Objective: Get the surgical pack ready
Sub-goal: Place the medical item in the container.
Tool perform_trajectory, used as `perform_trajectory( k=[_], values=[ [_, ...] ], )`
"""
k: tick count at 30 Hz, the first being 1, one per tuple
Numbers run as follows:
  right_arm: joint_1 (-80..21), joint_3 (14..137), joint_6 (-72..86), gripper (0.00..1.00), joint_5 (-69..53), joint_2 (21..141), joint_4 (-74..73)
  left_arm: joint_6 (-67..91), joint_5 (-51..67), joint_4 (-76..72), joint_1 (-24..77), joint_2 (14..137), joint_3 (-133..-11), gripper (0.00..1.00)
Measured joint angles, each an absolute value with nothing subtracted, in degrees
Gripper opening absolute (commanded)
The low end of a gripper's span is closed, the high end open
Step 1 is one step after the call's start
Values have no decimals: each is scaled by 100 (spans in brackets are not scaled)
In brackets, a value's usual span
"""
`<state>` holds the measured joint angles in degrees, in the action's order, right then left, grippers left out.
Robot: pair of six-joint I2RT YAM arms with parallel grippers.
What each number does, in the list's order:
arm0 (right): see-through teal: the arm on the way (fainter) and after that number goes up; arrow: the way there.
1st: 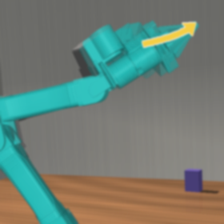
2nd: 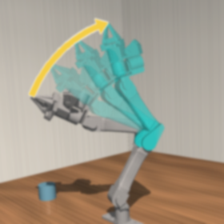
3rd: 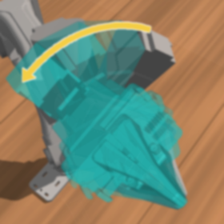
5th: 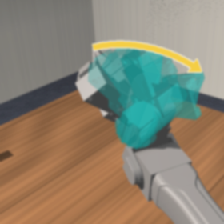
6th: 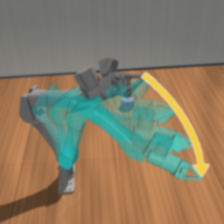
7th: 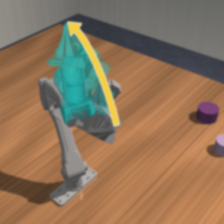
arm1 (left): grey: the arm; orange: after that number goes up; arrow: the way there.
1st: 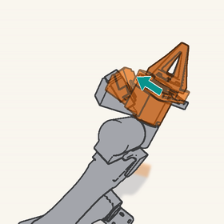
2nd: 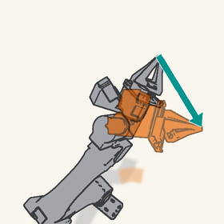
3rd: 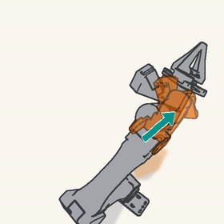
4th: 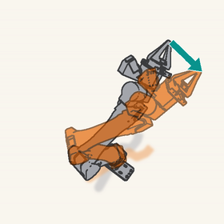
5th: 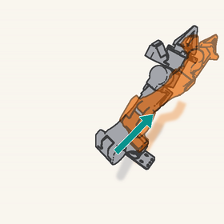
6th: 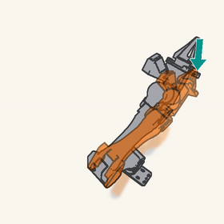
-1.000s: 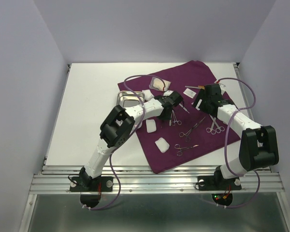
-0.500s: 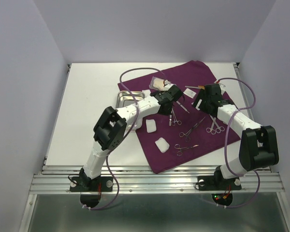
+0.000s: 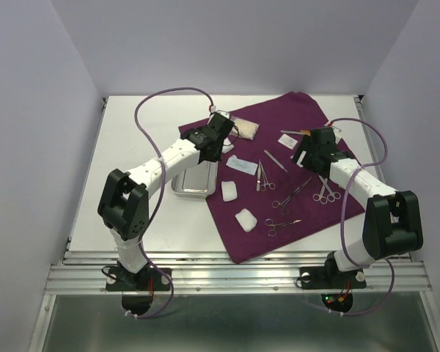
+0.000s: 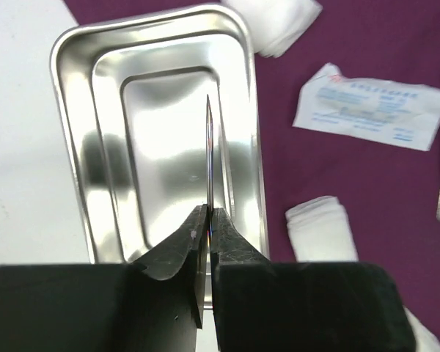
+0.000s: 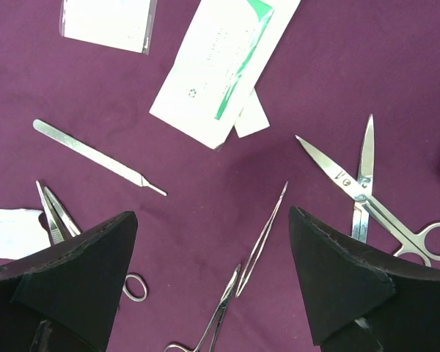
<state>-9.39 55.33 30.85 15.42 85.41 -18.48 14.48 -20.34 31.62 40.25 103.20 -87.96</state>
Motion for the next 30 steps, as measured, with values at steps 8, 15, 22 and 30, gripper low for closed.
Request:
perform_trajectory(
  k=[8, 15, 22, 30],
  values=[
    [-939, 5533, 3085, 89, 1474, 8541, -1848, 1299, -1500, 2735, 3785, 10171, -7846, 0],
    [-939, 5533, 3085, 89, 1452, 8541, -1848, 1496, -1050, 2097, 3706, 10326, -7349, 3],
    [-939, 5533, 3087, 89, 1446, 8541, -1850, 1575, -869, 1813, 3527, 10453, -7144, 26],
    [-939, 5533, 3089, 89, 1391, 8541, -1850, 1704, -755, 1610, 3514, 10506, -7135, 56]
  ],
)
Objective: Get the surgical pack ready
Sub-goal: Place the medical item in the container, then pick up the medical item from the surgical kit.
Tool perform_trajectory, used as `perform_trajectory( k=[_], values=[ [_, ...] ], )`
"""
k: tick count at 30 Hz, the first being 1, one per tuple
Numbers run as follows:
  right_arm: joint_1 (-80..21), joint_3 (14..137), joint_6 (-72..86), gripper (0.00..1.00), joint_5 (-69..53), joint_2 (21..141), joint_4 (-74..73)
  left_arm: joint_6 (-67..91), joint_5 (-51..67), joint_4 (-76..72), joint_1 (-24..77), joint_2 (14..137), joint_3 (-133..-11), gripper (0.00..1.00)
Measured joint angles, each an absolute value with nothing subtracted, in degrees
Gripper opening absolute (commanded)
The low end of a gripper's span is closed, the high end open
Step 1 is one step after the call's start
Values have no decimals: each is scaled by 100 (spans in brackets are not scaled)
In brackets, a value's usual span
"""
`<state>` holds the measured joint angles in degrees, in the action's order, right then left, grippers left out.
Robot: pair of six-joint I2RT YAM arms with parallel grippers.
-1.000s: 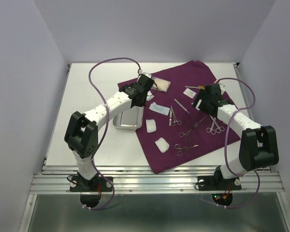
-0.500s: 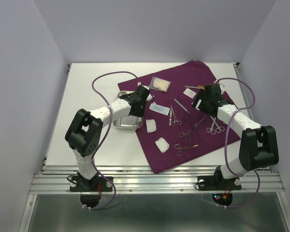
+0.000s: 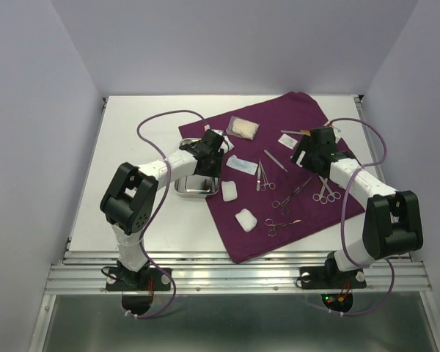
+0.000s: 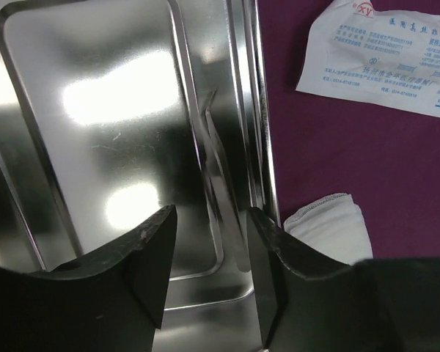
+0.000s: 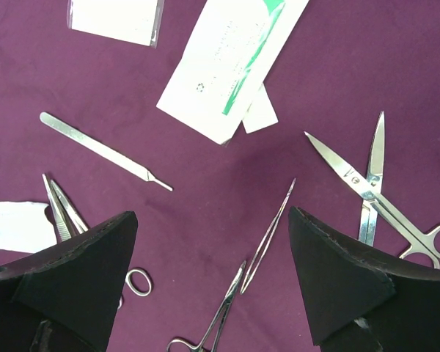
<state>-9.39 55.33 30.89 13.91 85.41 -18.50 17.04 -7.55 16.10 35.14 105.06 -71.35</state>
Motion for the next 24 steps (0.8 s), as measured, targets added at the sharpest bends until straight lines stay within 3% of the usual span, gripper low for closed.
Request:
perform_trajectory(
  k=[15, 24],
  values=[
    [-939, 5533, 3087, 89, 1302, 8541, -1865, 1824, -1225, 2222, 3610, 10302, -7994, 52],
    [-939, 5419, 3087, 89, 1304, 8508, -1887, 2357, -1404, 2593, 4692, 11017, -9826, 47]
  ],
)
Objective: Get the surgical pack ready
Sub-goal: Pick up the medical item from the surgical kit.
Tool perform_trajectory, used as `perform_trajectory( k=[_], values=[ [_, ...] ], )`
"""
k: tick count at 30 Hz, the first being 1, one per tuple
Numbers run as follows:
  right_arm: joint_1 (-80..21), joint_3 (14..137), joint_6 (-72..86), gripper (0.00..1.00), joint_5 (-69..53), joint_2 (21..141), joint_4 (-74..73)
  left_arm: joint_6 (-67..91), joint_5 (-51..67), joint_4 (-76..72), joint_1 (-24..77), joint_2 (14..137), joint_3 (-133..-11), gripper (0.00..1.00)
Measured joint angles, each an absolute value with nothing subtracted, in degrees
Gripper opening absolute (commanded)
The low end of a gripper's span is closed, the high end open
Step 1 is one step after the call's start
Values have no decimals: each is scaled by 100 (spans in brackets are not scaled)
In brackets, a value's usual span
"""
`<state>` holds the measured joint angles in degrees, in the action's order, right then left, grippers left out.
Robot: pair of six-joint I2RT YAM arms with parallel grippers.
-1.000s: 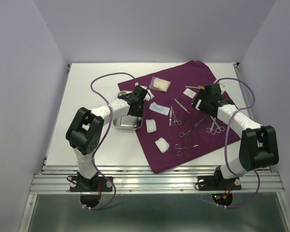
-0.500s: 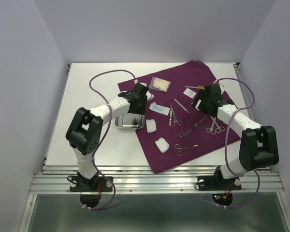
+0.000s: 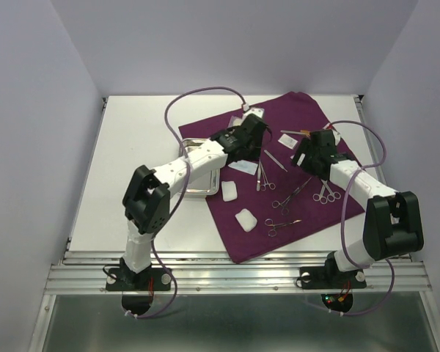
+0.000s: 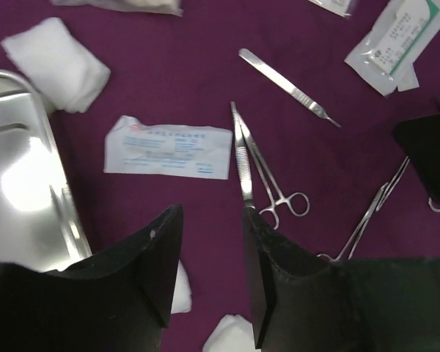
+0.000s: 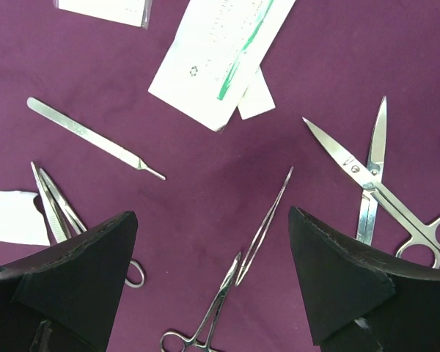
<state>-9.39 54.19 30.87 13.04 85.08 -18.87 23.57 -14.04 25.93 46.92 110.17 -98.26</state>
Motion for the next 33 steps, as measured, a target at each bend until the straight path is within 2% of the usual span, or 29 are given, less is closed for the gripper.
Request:
perform_trajectory(
  k=[7, 11, 24, 33],
  values=[
    [-939, 5280, 3087, 89, 1308, 8333, -1894, 2714, -1424, 2995, 5183, 12488, -10838, 40],
    [-939, 5234, 3087, 89, 1310, 8289, -1900, 2757, -1525, 3232, 5192, 13137, -11349, 39],
    [-939, 5188, 3083, 89, 1310, 8283, -1907, 2753, -1741, 3439, 5166, 13745, -12204, 33],
    [-939, 5177, 3083, 89, 1310, 8237, -1909, 2751, -1898, 3586, 5166, 14062, -12315, 31]
  ],
)
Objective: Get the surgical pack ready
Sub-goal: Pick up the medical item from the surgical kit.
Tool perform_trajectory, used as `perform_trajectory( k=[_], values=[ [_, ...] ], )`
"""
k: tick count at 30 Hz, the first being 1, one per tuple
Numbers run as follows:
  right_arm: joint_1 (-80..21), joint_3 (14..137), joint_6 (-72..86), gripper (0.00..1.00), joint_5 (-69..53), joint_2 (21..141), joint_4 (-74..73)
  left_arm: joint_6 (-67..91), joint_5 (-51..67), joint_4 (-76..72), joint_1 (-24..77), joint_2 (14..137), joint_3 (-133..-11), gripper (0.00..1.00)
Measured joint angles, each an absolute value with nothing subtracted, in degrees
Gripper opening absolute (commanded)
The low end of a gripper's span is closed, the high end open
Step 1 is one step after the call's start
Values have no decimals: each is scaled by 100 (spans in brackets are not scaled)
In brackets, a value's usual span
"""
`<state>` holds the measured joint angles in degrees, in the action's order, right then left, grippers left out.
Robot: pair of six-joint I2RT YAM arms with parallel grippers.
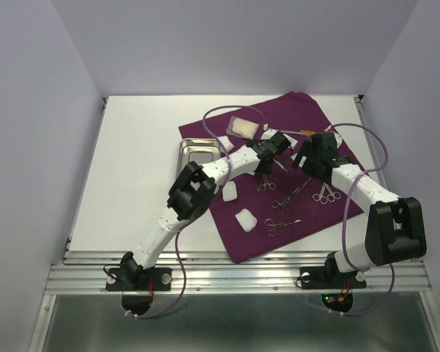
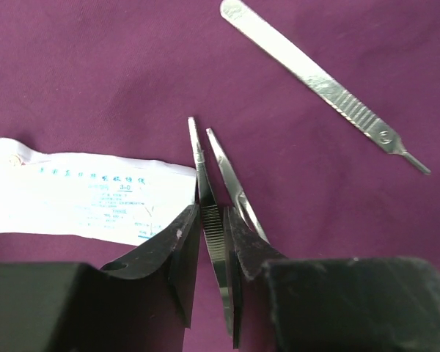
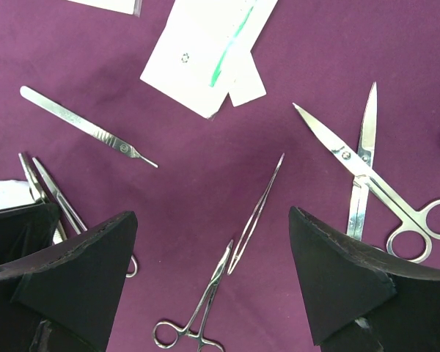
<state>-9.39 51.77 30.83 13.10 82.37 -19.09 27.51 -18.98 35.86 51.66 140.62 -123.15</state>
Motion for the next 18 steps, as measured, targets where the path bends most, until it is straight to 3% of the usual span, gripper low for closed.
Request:
perform_trajectory(
  k=[12, 18],
  values=[
    [-939, 5168, 3083, 89, 1308, 8237, -1909, 2751, -1918, 3599, 5164, 14092, -12315, 27],
    [-939, 5168, 3083, 89, 1308, 8237, -1909, 2749, -1892, 3583, 5166, 14116, -12315, 13]
  ],
)
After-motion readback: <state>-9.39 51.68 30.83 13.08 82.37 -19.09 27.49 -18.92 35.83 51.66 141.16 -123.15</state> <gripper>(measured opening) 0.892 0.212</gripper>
